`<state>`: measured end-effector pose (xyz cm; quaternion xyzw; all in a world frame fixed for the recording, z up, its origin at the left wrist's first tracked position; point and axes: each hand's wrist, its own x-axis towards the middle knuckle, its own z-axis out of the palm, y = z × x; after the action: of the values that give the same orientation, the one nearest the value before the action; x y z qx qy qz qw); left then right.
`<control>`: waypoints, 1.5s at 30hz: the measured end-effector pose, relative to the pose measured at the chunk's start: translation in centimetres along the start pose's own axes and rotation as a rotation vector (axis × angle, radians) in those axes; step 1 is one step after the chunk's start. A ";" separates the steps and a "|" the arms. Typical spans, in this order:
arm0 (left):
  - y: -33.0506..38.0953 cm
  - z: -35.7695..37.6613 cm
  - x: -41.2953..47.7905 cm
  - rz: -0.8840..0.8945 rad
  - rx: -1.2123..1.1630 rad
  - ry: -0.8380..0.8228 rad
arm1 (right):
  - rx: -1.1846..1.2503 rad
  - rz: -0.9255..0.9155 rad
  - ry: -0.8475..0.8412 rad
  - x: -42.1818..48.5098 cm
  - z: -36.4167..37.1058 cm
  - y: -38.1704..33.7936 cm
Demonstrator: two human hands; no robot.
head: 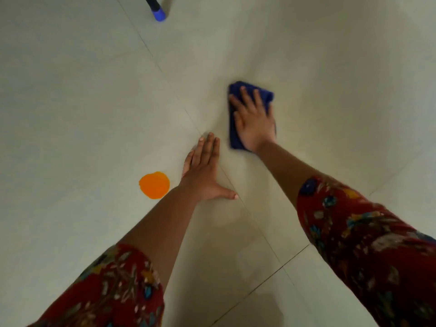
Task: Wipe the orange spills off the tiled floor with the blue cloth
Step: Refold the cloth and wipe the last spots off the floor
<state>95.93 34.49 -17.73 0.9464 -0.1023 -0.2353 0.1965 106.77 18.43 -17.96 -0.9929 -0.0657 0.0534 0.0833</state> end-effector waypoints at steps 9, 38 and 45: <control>-5.5 0.3 -10.7 -0.057 0.064 0.406 | -0.003 0.180 0.016 -2.6 0.1 -0.4; -14.5 1.8 -18.2 -0.395 -0.060 0.609 | -0.013 -0.578 -0.053 -11.9 4.6 -18.1; -15.1 2.3 -17.9 -0.371 -0.055 0.621 | -0.109 -0.165 -0.018 -8.7 2.7 -11.4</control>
<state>80.84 52.48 -18.70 0.9695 0.1423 0.0293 0.1975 96.50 28.75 -17.85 -0.9867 -0.1506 0.0515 0.0327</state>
